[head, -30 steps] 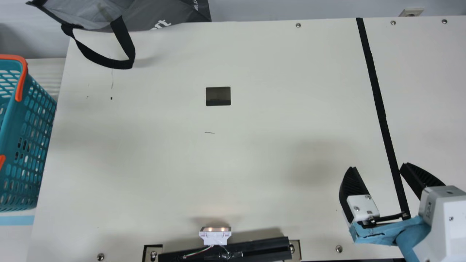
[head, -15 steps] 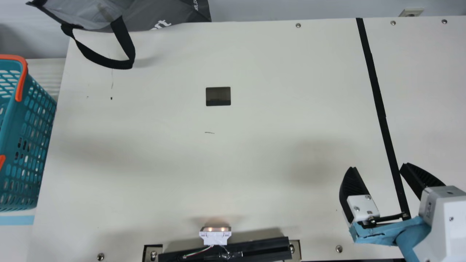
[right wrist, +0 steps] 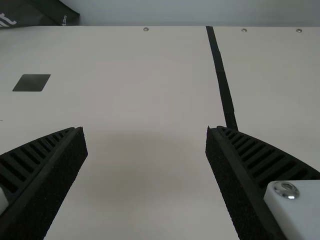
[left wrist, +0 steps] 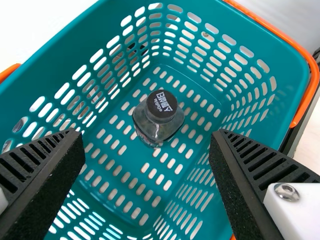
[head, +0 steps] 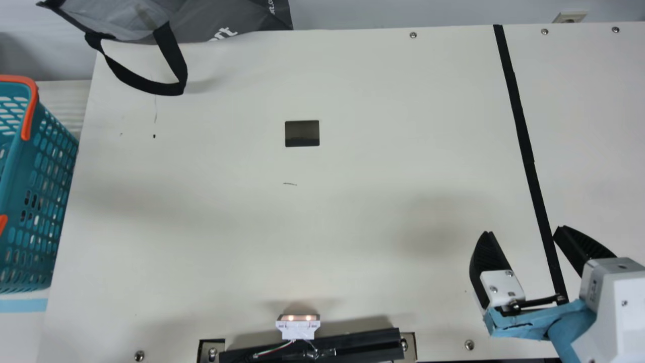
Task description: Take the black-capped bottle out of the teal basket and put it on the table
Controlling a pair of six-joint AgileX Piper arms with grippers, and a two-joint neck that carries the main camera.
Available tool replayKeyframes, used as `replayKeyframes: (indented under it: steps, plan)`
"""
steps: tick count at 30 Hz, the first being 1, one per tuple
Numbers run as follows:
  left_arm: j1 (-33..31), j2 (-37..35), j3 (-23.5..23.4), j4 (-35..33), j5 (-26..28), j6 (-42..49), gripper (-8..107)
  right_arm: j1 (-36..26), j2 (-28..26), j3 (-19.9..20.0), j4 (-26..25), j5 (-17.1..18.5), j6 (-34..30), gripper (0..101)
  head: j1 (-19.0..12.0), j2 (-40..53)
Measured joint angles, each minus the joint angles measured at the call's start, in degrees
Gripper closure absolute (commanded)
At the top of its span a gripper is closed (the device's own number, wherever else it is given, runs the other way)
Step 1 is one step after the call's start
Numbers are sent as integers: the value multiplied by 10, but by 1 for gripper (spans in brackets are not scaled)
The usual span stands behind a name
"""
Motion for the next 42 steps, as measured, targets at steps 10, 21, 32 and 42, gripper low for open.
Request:
replayKeyframes:
  steps: [10, 21, 32, 42]
  plan:
    - [-2, 49, -34, 16, 5, -13, -8, 0, 0, 0, 0, 0, 0, 10, 0, 0]
    - [2, 99, -56, 16, 0, -7, -8, 0, 0, 0, 2, 0, 0, 10, 0, 0]
    - [0, 152, -73, 2, -19, 12, -8, 0, 0, 0, 2, 0, 0, 10, 3, 0]
    - [-1, 190, -89, -12, -29, 27, -8, 0, 0, 0, 2, 0, 0, 10, 0, 0]
